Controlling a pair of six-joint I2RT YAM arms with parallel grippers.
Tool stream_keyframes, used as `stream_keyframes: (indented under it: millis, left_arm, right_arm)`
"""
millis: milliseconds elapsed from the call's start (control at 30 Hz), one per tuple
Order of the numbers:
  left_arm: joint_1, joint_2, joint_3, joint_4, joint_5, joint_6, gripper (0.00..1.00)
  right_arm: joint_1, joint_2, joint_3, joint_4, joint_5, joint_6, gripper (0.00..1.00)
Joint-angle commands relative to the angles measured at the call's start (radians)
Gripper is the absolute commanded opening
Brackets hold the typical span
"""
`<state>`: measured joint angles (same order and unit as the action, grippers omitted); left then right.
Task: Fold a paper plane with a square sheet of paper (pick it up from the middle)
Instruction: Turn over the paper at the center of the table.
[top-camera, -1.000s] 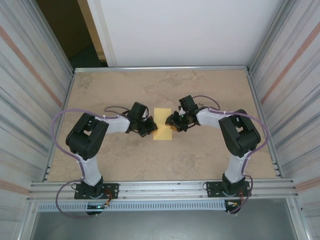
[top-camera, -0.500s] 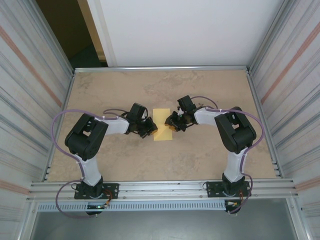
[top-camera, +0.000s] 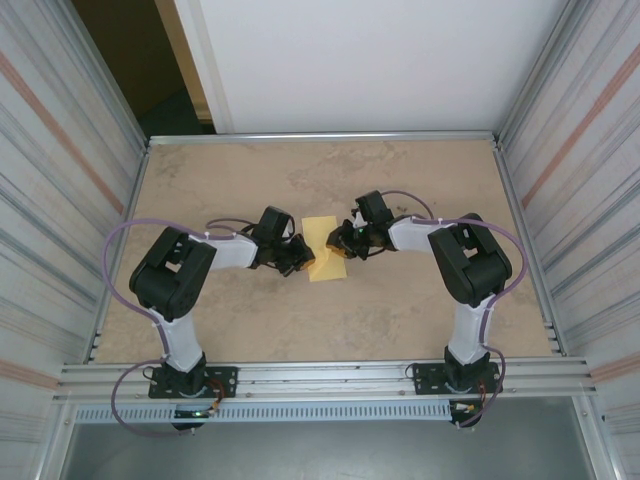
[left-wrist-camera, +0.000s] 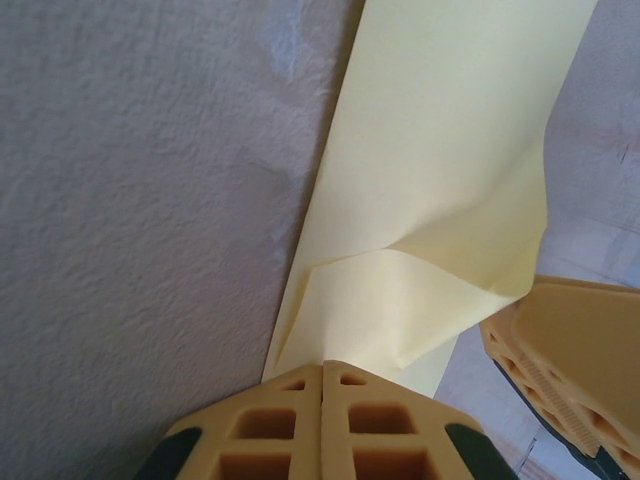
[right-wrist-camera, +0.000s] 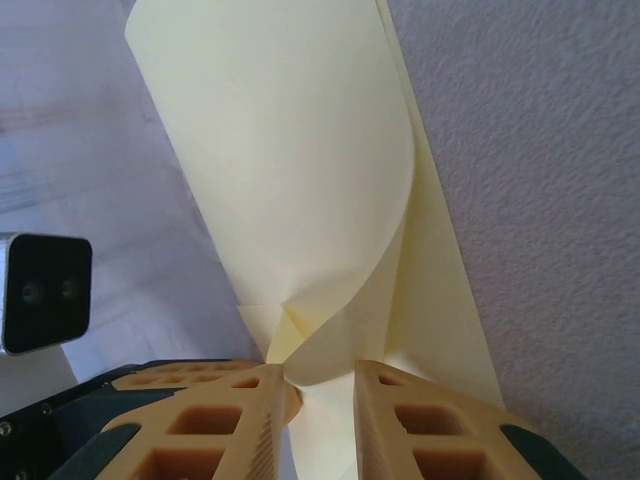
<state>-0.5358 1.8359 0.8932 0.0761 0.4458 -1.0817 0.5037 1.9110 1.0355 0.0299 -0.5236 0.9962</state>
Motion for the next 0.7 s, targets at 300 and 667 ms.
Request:
stream_keyframes:
  millis: [300,667]
  left_arm:
    - [0.015,-0.009,-0.042,-0.118,-0.028,-0.006,0.06]
    - [0.029,-0.036,-0.058,-0.014,0.025,-0.009,0.1]
  right_arm:
    - [-0.004,-0.014,-0.039,-0.034,0.046,0.0,0.28]
    - [0.011,0.014,-0.015,0.018,-0.03,-0.007,0.25]
